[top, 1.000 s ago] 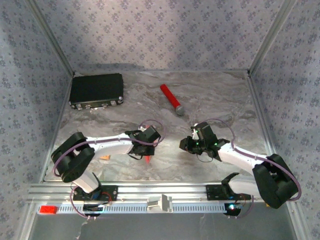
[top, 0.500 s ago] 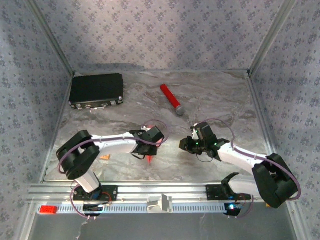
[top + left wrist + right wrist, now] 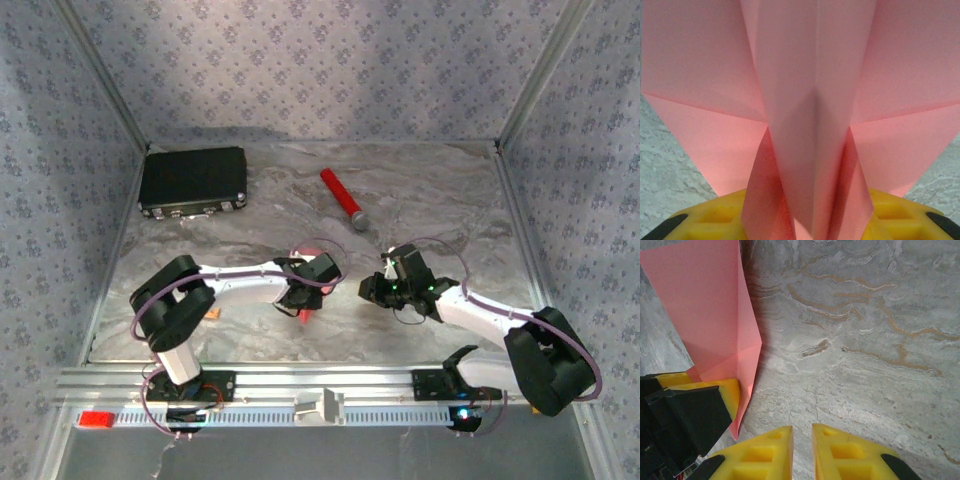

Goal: Fold a paper plane with a square sheet of paper (pick it up from the middle)
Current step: Turn over the paper plane at the bottom-center of the table.

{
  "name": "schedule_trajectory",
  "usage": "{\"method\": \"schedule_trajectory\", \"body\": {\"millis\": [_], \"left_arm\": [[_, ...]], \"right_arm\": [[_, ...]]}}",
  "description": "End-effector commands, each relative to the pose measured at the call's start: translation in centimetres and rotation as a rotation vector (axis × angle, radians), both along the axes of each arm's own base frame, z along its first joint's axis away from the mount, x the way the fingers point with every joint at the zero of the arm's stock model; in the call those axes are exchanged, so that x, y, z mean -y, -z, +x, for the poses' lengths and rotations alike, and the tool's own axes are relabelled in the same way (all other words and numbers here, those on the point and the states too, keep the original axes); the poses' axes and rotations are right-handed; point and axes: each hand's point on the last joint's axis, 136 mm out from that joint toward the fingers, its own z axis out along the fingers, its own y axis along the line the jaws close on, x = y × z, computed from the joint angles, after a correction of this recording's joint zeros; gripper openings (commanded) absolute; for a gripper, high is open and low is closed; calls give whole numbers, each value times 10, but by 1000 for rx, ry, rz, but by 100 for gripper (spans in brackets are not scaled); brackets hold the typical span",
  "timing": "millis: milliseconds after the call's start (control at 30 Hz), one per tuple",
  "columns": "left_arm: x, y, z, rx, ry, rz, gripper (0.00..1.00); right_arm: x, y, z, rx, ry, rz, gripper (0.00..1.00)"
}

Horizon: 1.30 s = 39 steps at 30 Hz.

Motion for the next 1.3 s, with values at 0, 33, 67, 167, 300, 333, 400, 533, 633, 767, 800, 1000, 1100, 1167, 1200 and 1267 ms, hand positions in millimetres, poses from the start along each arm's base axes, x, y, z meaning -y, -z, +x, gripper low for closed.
{"method": "schedule_trajectory", "body": {"millis": [0, 33, 67, 167, 300, 333, 400, 533, 633, 767, 800, 1000, 1100, 1167, 1200, 1267], "left_arm": [[-9, 13, -8, -44, -25, 58, 42], [-7, 11, -8, -43, -24, 54, 43], [-5, 7, -7, -35, -21, 49, 43], [-3, -4, -5, -16, -26, 32, 43], [1, -22, -2, 16, -37, -6, 47], [1, -25, -1, 23, -41, -12, 47], [-1, -32, 0, 41, -58, -22, 48], [-3, -44, 0, 63, -73, -52, 51], [-3, -56, 1, 90, -76, -87, 52], [-10, -78, 6, 169, -78, -124, 52], [-16, -85, 7, 201, -79, -123, 53], [-71, -122, 26, 407, -98, -66, 62], [-114, -140, 41, 528, -147, -15, 84], [-144, -154, 52, 613, -189, 13, 95], [-159, -160, 58, 662, -202, 34, 98], [-189, -166, 67, 730, -239, 89, 100]], "right_arm": [[0, -9, 3, 33, -8, 1, 18], [0, -9, 3, 34, -8, 1, 18], [0, -9, 3, 34, -7, 1, 19], [3, -11, 4, 40, -3, -3, 19], [9, -15, 6, 51, 4, -17, 19], [11, -16, 7, 53, 12, -22, 19], [16, -19, 9, 61, 21, -27, 20], [28, -24, 13, 70, 46, -50, 20], [39, -29, 17, 82, 67, -76, 21], [66, -41, 24, 125, 122, -165, 24], [75, -46, 27, 144, 146, -199, 27], [146, -86, 47, 317, 354, -497, 67], [180, -113, 67, 475, 435, -683, 74], [188, -120, 80, 588, 396, -790, 79], [190, -117, 85, 629, 360, -840, 83], [199, -106, 93, 645, 342, -901, 84]]}}
